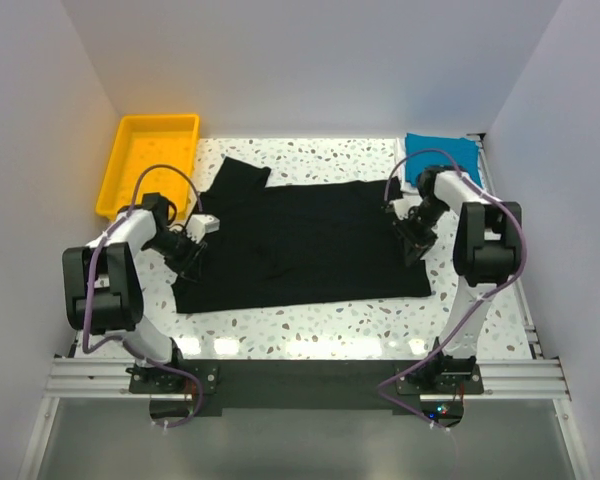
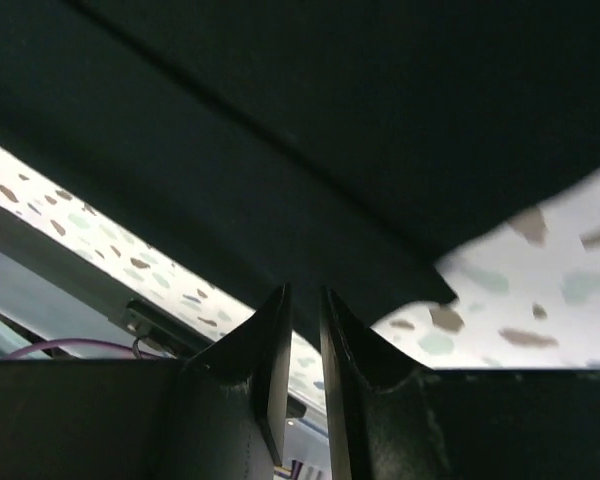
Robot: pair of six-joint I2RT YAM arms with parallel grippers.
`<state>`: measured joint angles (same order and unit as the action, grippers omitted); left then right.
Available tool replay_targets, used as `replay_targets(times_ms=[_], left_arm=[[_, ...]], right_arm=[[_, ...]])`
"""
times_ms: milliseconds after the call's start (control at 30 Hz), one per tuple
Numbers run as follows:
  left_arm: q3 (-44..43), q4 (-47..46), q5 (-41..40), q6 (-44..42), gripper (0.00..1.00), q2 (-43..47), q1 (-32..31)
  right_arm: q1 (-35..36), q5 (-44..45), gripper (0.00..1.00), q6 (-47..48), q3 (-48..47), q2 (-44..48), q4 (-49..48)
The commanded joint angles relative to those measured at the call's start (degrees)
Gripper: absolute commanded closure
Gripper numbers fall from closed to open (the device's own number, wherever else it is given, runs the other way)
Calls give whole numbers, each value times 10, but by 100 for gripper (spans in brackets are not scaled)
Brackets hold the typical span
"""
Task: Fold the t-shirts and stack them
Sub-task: Fold the tshirt
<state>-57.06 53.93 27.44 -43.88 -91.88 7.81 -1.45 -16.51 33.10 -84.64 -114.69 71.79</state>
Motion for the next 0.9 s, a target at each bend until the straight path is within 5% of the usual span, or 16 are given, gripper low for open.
replay_targets(times_ms=[0,367,567,767,867], left_arm=[[20,-66,-26,43,72,-30,-9],[106,-96,-109,-4,79,-32,-11],[100,-4,-96,-64,78,8,-10],[-77,35,38,-43,58,36,-12],[-188,17,96,1,37,6,-20]], right_arm=[[24,-8,79,-26,14,-23,-44],[29,71,80,2,156,17,-104],[44,37,77,33,203,67,-73],[34,-24,66,39,43,82,-1],[20,-25,64,10,-66,57,-10]])
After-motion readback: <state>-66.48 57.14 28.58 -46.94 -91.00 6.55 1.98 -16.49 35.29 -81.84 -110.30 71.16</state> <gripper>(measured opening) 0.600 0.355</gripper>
